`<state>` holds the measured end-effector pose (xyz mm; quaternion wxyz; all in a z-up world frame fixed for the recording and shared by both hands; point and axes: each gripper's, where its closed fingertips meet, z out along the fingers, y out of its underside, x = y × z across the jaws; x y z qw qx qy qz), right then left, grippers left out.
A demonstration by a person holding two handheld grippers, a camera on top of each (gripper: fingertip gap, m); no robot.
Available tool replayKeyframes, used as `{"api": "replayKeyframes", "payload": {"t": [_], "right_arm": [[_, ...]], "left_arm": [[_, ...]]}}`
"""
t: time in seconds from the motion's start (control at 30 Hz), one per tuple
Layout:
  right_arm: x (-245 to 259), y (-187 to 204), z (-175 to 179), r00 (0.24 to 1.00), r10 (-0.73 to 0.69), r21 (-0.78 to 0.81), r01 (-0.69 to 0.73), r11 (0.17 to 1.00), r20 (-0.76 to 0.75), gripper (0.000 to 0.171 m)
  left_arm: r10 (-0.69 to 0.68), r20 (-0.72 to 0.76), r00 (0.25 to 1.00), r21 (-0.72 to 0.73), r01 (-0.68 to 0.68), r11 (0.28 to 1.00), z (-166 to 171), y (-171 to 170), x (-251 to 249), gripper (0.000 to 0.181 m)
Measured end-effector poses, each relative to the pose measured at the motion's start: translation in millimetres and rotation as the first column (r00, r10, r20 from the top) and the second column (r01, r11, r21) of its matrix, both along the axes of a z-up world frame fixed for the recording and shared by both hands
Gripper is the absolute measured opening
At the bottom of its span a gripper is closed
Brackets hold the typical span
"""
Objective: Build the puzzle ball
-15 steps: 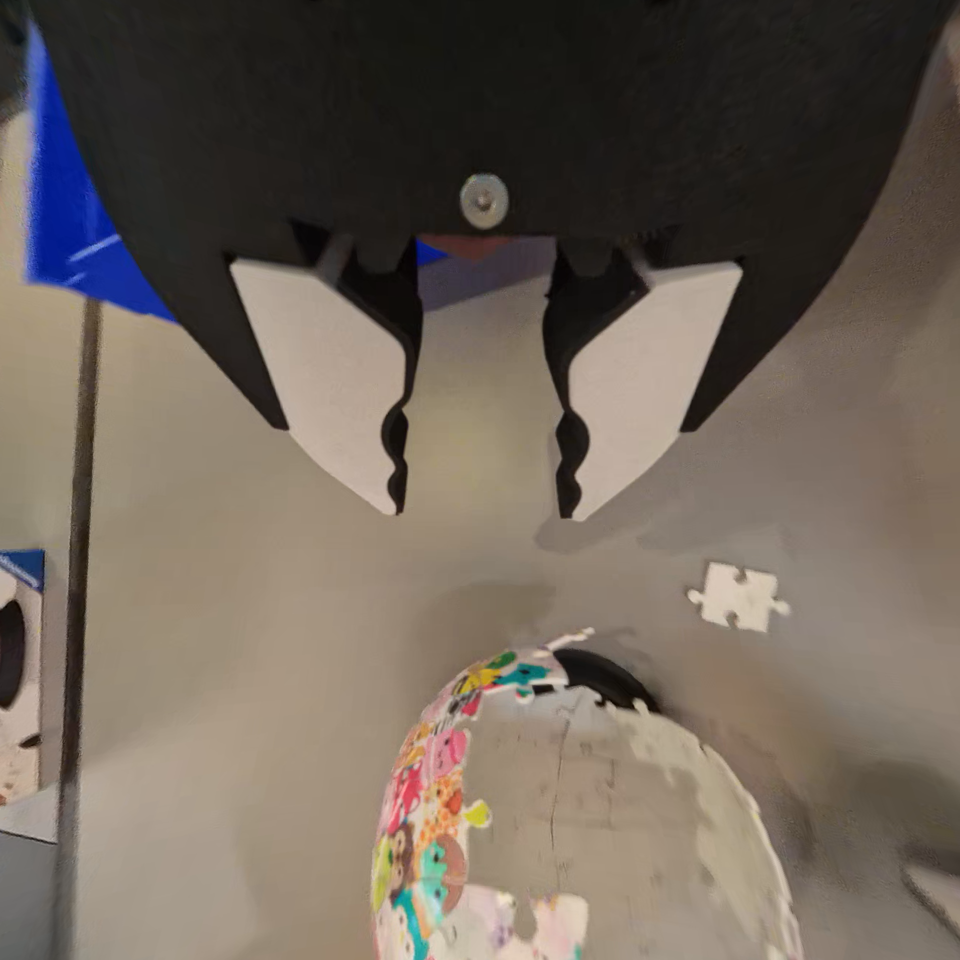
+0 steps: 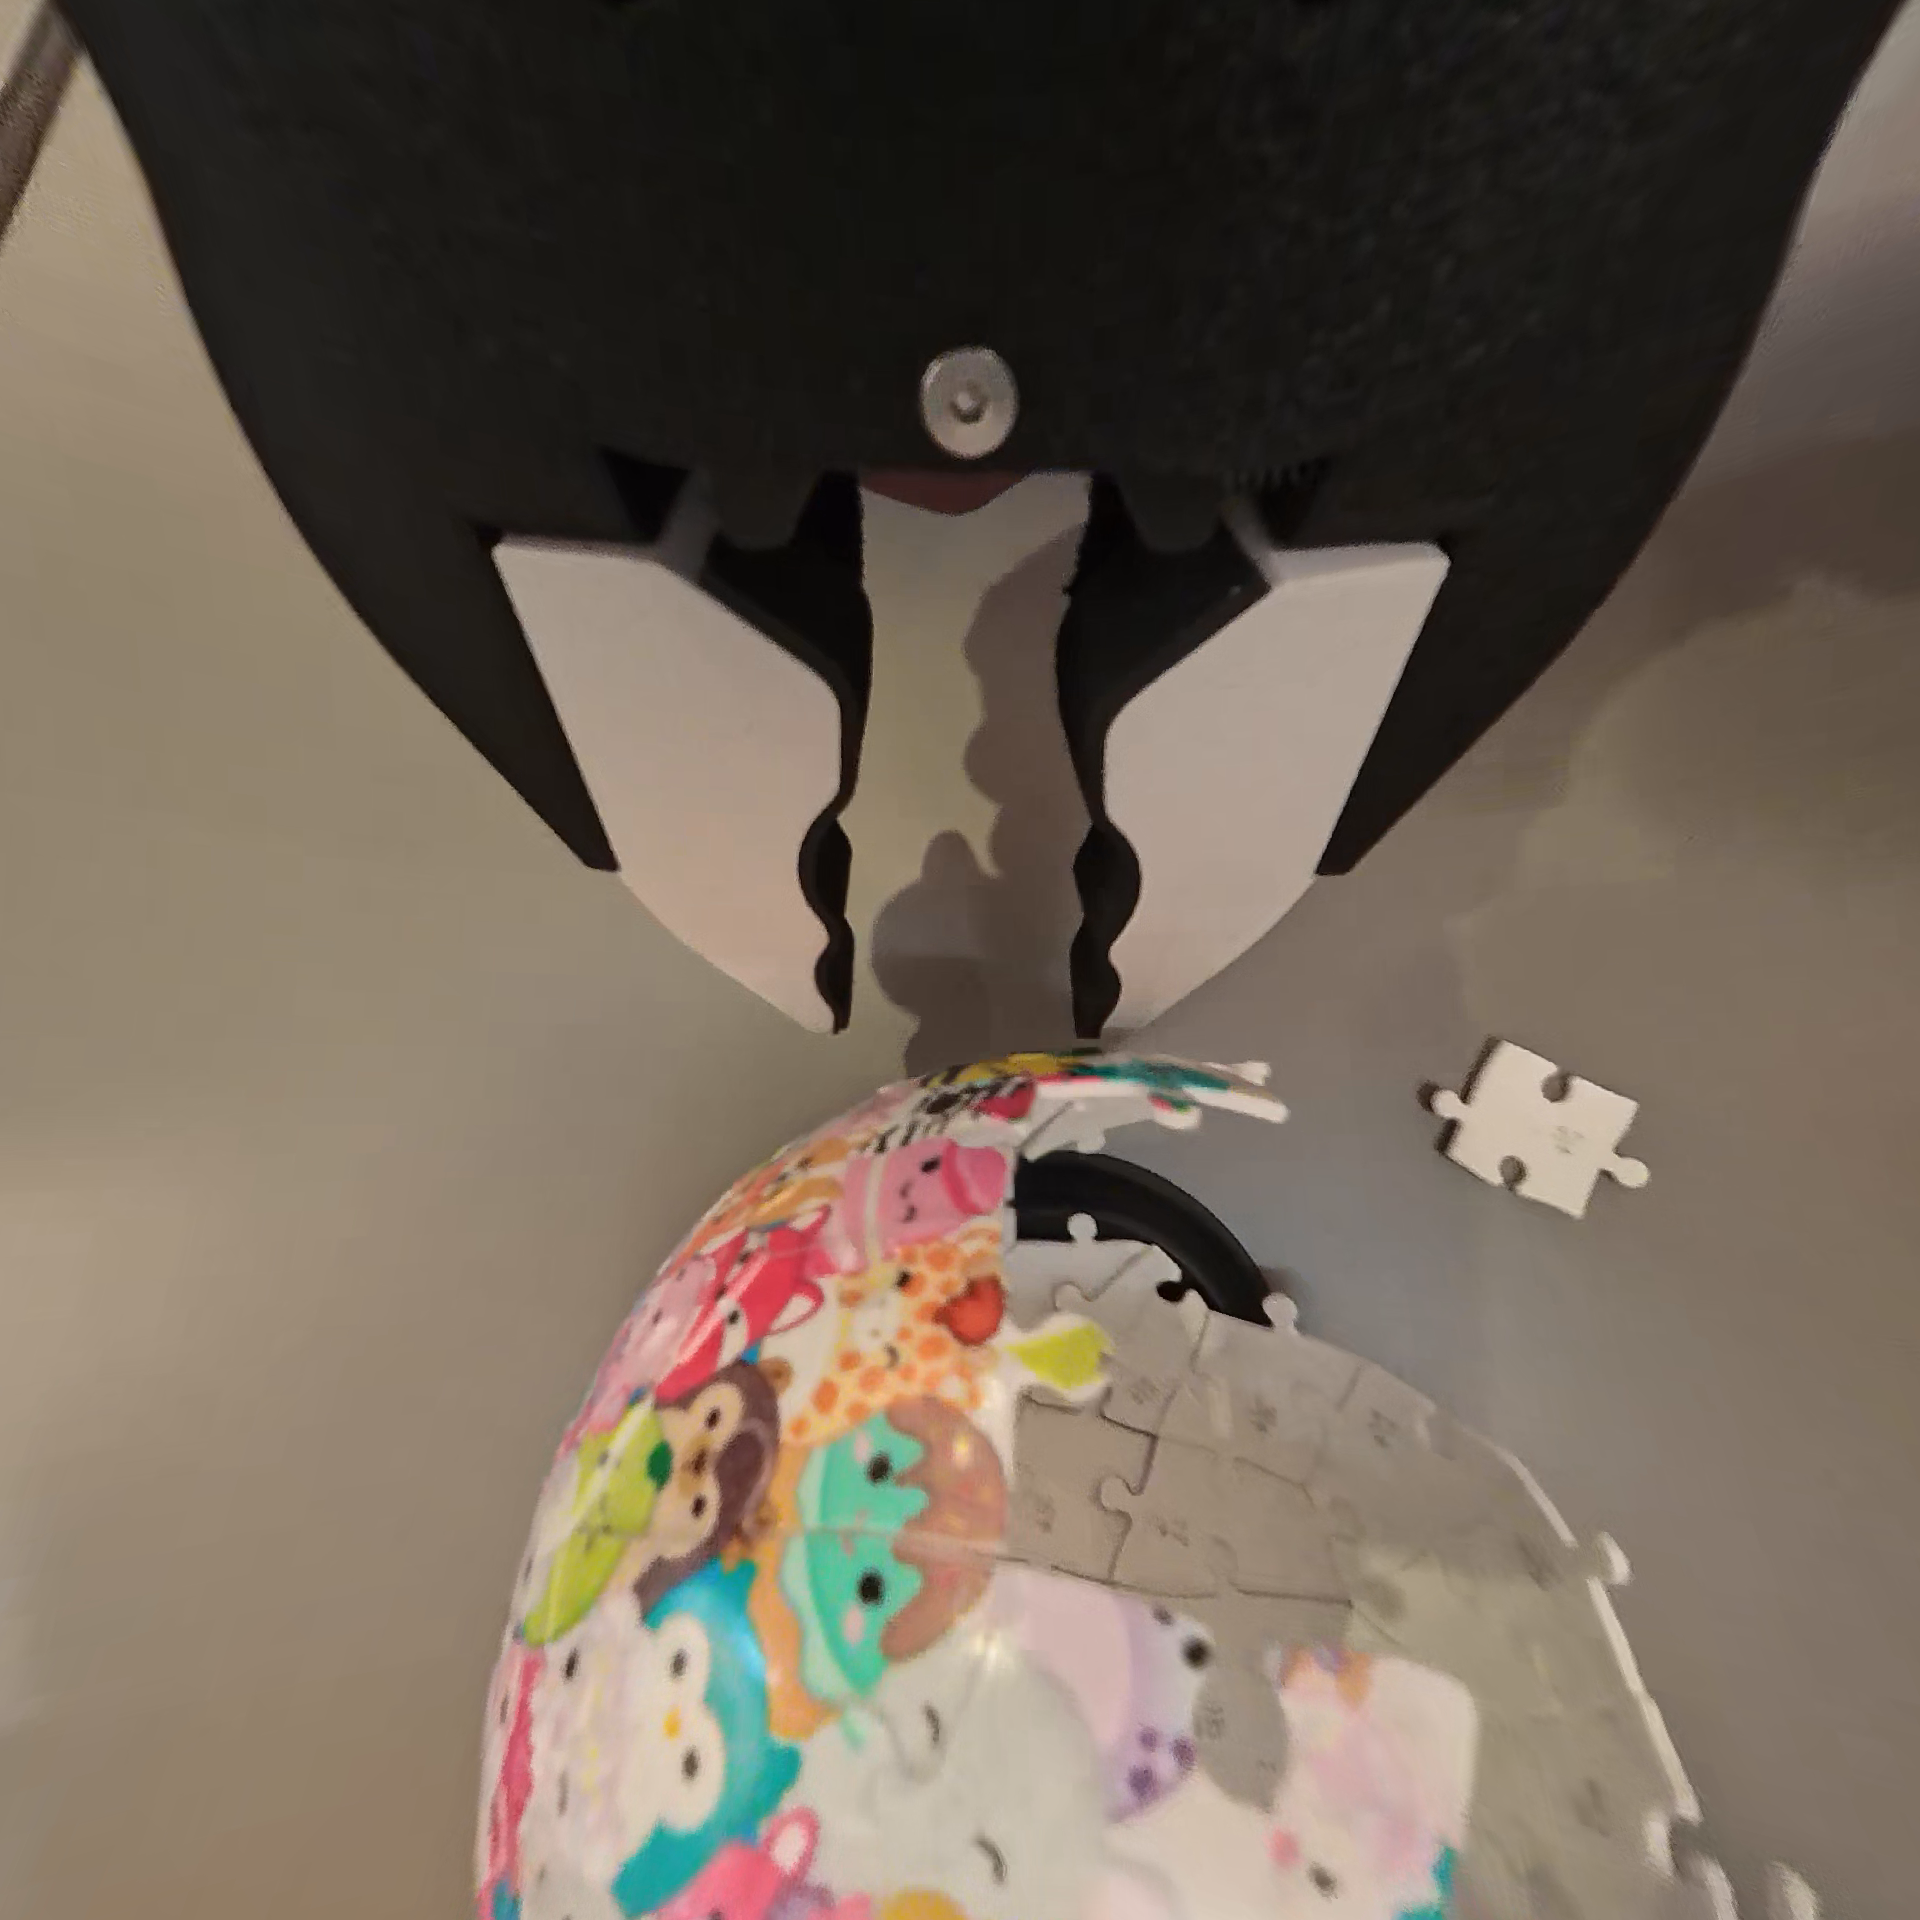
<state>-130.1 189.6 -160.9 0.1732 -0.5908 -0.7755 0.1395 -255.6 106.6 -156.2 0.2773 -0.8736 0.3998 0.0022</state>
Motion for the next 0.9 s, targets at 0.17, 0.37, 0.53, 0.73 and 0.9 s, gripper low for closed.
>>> {"api": "replayKeyframes", "payload": {"t": [0.17,0.37,0.53,0.73,0.9], "right_arm": [[-3.2,-13.1,-1.3,0.999,-0.032,-0.013,0.032,0.999,-0.006,0.039],[-6.5,-24.3,-8.6,0.998,-0.057,-0.021,0.057,0.998,0.001,0.039],[-3.7,-25.0,-8.9,0.995,-0.099,-0.034,0.099,0.994,0.002,0.04],[30.3,-19.8,6.9,0.999,-0.021,0.246,0.011,0.969,0.038,0.048],[26.0,-46.3,37.8,0.934,0.21,0.582,-0.345,0.736,0.288,0.04]], "left_arm": [[-0.046,0.016,0.999,0.012,0.046,0.999,2.2,8.3,-0.1,0.048],[-0.107,0.013,0.994,0.032,0.106,0.994,4.4,16.6,-0.8,0.047],[-0.148,0.005,0.989,0.031,0.148,0.988,4.3,20.4,-3.3,0.048],[-0.101,0.062,0.993,0.074,0.097,0.993,7.7,7.9,-20.3,0.048],[0.008,0.18,0.984,0.189,-0.042,0.981,14.0,-13.1,-46.6,0.045]]}}
